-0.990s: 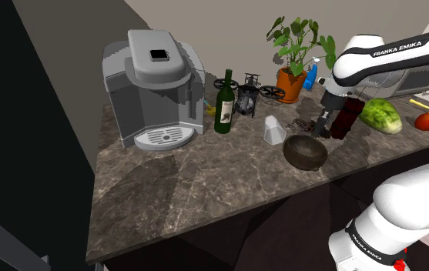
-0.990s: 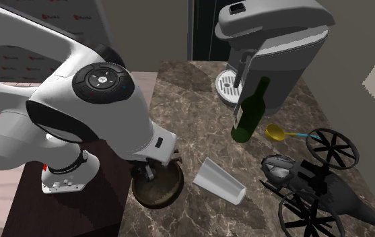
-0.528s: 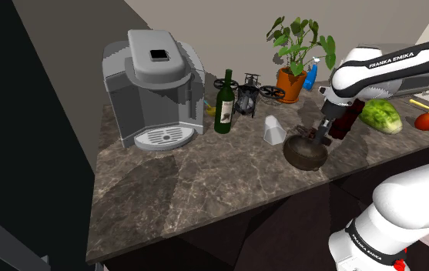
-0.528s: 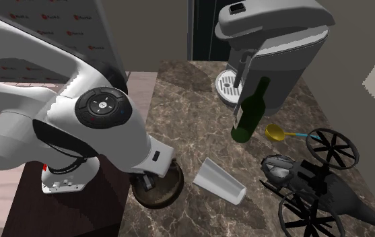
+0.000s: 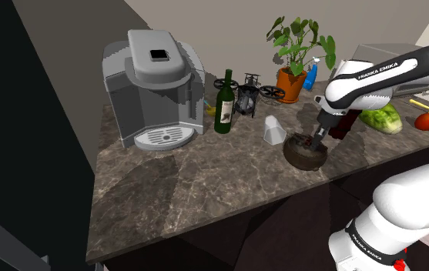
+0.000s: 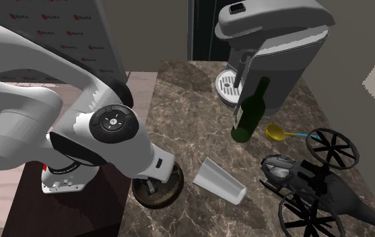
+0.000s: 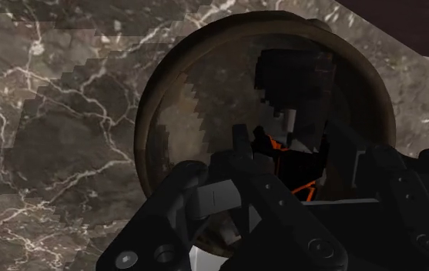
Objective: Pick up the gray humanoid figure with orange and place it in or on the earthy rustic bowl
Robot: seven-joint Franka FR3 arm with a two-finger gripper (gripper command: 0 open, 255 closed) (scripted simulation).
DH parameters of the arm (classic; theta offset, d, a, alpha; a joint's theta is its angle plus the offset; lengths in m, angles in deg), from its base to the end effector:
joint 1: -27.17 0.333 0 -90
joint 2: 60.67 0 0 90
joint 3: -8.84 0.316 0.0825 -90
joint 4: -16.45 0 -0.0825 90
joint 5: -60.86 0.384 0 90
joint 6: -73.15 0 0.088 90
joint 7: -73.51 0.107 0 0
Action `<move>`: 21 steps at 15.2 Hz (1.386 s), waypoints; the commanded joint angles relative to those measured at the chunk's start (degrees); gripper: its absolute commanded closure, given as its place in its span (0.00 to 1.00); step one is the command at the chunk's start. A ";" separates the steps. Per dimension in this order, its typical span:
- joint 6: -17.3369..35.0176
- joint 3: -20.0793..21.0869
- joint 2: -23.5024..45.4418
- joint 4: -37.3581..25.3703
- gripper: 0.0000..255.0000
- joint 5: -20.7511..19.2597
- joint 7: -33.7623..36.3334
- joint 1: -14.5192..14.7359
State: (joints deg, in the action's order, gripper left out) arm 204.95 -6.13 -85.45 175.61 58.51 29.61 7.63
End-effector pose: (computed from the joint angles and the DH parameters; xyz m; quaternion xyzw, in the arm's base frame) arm 0.2991 -0.1962 0.3293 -0.9929 -0.1088 -0.0024 0.0483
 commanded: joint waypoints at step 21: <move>-8.74 0.64 -4.66 -4.17 0.00 -0.62 0.51 -0.69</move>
State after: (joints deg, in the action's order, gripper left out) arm 196.27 -5.50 -90.08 171.45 57.89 30.11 6.94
